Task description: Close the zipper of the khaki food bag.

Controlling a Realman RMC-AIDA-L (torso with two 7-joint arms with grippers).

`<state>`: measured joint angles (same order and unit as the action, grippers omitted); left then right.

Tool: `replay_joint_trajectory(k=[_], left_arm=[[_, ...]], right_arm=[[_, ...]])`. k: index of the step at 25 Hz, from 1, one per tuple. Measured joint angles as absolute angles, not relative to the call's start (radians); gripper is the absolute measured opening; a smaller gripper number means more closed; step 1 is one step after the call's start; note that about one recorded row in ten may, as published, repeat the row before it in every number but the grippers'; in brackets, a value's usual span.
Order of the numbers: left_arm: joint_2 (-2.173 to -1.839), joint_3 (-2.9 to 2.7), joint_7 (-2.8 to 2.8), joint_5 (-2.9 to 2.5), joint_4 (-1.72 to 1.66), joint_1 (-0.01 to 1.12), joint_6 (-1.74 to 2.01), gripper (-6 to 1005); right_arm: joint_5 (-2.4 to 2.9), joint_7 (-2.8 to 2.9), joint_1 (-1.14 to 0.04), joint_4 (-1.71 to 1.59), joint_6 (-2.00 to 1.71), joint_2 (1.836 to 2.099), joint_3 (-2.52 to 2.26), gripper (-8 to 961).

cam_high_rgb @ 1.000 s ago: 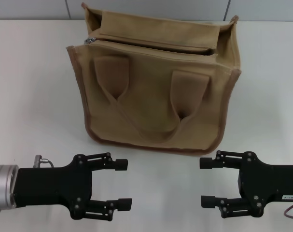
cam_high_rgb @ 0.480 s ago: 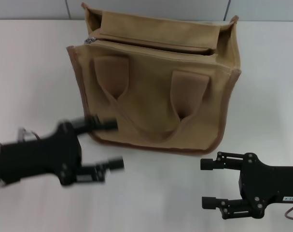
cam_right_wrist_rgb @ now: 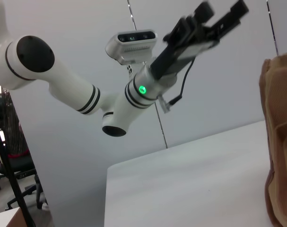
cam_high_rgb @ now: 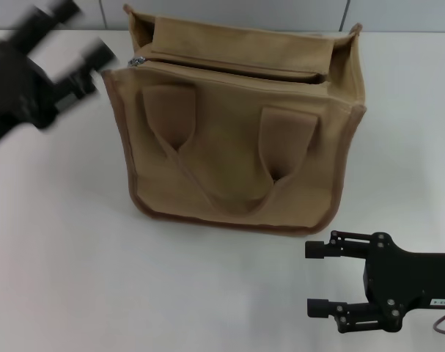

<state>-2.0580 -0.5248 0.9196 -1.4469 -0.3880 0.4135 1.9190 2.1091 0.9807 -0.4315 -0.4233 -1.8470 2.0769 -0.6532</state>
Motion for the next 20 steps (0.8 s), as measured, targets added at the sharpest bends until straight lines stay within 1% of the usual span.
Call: replay_joint_trajectory(k=[4,9,14,20], left_arm=[[-2.053,-0.524,0.905,-1.369,-0.392,0.4,1.784,831],[-2.022,-0.544,0.83,-1.412,-0.391,0.396,1.591,831],[-1.995,-0.546,0.816,-1.557,-0.405,0.394,1.552,831],[-1.993,-0.548,0.813,-1.7,-0.448,0.408,1.536,830]], right_arm=[[2.109,0.981,-0.427,-0.423,-1.847,2.077,-0.652,775],[2.109,0.981,-0.425,-0.423,-1.847,2.077,-0.652,775],[2.109,0.986,-0.424,-0.424,-1.847,2.075,-0.651,775],[2.109,0.988,-0.423,-0.427,-1.847,2.073,-0.65,775]])
